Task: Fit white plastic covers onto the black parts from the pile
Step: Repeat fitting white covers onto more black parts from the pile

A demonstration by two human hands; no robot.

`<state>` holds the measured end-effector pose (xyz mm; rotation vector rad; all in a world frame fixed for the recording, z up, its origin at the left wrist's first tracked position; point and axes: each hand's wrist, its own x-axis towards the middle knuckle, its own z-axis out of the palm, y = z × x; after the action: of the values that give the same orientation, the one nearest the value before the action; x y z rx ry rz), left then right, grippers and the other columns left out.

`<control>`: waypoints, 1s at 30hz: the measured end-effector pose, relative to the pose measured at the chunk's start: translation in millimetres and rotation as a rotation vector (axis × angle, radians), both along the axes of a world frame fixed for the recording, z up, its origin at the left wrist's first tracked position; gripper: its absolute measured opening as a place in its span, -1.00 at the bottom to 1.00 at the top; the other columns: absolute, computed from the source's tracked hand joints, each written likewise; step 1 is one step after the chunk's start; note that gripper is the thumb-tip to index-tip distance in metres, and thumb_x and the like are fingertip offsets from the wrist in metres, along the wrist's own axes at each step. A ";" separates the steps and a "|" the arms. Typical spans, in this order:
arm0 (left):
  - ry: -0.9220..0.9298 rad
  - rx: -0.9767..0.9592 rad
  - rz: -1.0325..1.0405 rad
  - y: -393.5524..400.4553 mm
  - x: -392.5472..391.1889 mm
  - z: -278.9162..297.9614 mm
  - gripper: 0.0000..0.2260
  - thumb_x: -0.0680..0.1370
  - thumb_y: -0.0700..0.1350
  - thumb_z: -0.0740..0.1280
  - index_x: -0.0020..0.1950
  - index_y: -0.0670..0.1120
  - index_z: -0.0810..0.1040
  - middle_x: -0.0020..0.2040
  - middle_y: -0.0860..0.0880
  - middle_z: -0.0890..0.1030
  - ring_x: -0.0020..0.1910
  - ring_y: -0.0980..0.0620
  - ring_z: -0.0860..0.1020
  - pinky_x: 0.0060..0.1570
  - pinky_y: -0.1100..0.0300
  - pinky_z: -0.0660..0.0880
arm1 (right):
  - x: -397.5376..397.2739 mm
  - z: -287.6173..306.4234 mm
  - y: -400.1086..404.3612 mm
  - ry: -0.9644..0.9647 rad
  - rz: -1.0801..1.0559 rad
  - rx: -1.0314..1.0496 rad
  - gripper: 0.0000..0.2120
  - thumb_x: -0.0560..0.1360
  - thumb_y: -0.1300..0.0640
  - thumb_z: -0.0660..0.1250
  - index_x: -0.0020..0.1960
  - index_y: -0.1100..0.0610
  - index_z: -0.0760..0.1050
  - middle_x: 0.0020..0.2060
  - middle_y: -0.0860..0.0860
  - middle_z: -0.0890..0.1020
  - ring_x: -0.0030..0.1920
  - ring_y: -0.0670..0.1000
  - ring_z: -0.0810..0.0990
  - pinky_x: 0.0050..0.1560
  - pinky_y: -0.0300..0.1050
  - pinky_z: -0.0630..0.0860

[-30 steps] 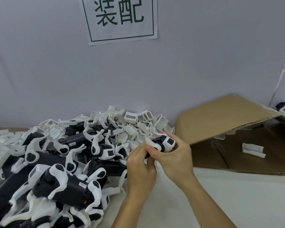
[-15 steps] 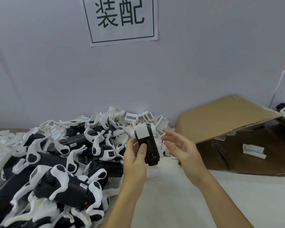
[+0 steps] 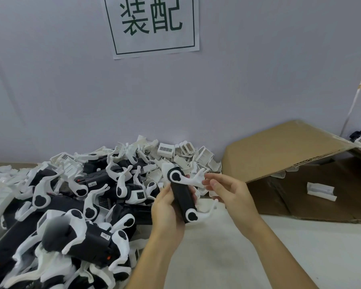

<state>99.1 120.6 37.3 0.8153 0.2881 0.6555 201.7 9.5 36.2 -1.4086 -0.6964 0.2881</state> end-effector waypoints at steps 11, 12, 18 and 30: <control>-0.141 -0.058 -0.499 -1.8 -10.9 3.3 -0.54 0.59 0.14 0.13 0.07 -0.21 0.60 -0.15 -0.23 0.50 -0.44 -0.11 0.43 -0.26 0.00 0.50 | 6.7 -5.3 -0.6 0.207 -0.024 0.059 -0.79 0.64 0.20 0.26 0.11 0.04 0.66 -0.09 0.00 0.73 0.00 0.00 0.69 -0.02 -0.09 0.53; -0.159 -0.047 -0.556 -1.6 -11.3 2.6 -0.53 0.60 0.14 0.12 0.09 -0.21 0.61 -0.13 -0.23 0.51 -0.43 -0.11 0.43 -0.23 -0.01 0.49 | 7.1 -5.3 -0.9 0.203 -0.021 0.056 -0.79 0.64 0.19 0.25 0.12 0.05 0.66 -0.10 0.01 0.73 0.01 0.02 0.69 -0.01 -0.08 0.53; -0.224 -0.004 -0.685 1.7 -10.8 -2.2 -0.45 0.59 0.26 0.13 0.15 -0.18 0.59 -0.12 -0.19 0.50 -0.39 -0.09 0.45 -0.17 -0.01 0.49 | 6.8 -6.0 -1.0 0.200 0.005 0.045 -0.78 0.65 0.20 0.24 0.15 0.09 0.65 -0.14 0.06 0.71 0.02 0.10 0.68 0.01 -0.04 0.52; -0.219 0.000 -0.641 2.5 -9.2 -2.9 -0.50 0.57 0.25 0.18 0.03 -0.18 0.60 -0.18 -0.17 0.47 -0.42 -0.08 0.43 -0.18 0.00 0.48 | 6.4 -8.2 -0.5 0.222 -0.018 0.040 -0.78 0.64 0.21 0.25 0.10 0.03 0.66 -0.10 0.01 0.73 -0.05 0.00 0.71 -0.06 -0.08 0.51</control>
<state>90.0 123.2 34.4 0.7715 -0.1745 0.1365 208.0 9.0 28.1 -1.3201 -0.5046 0.4076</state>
